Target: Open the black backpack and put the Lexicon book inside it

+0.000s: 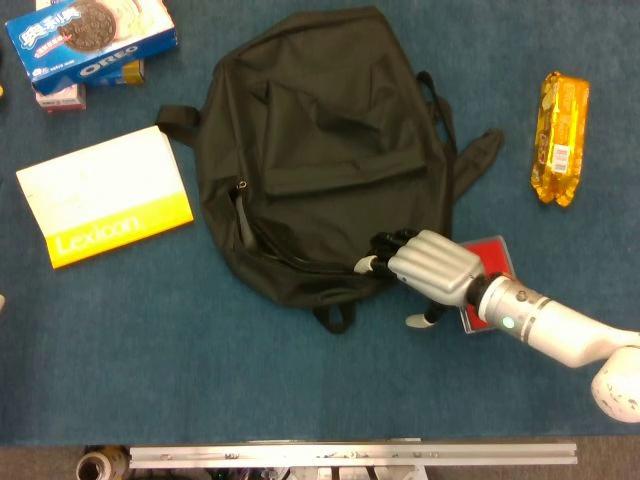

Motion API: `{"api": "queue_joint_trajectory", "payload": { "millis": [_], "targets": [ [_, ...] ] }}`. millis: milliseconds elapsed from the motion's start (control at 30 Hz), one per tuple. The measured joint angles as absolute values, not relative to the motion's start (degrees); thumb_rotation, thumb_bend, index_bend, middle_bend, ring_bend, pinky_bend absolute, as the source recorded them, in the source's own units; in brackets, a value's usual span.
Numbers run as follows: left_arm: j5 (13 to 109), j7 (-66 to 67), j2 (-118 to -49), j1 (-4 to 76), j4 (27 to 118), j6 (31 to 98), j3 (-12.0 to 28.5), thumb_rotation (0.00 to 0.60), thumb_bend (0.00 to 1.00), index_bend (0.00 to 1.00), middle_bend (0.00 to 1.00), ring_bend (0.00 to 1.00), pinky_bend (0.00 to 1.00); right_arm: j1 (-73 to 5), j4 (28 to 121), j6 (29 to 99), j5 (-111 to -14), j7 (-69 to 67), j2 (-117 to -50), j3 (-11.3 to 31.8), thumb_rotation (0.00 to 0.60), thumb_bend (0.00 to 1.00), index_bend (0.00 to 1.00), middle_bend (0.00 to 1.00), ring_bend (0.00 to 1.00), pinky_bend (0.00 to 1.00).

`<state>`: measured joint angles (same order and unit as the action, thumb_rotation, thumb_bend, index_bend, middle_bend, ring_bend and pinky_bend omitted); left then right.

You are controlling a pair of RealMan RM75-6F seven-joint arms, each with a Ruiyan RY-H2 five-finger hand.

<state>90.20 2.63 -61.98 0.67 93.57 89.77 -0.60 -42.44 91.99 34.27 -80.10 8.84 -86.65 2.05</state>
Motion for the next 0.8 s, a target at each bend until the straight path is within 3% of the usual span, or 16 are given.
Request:
{"api": "queue_joint_trajectory", "payload": {
  "millis": [300,800],
  "targets": [
    [90.4,0.3,-61.0,2.1,93.2,88.3,0.0,0.6,0.14,0.13,0.15,0.11,0.16,-42.0,94.7,36.5,-78.6,6.5,-83.8,1.7,0.6,0.13,0.21,0.27,0.11,0.21],
    [91.6,1.6,-62.3,7.7,92.6,82.0,1.3,0.6,0.14,0.13,0.16,0.11,0.16,-37.0,103.1,53.4,-85.7,-11.6,-68.4,7.2,0.6,0.13,0.21,0.27,0.11,0.21]
  ]
}}
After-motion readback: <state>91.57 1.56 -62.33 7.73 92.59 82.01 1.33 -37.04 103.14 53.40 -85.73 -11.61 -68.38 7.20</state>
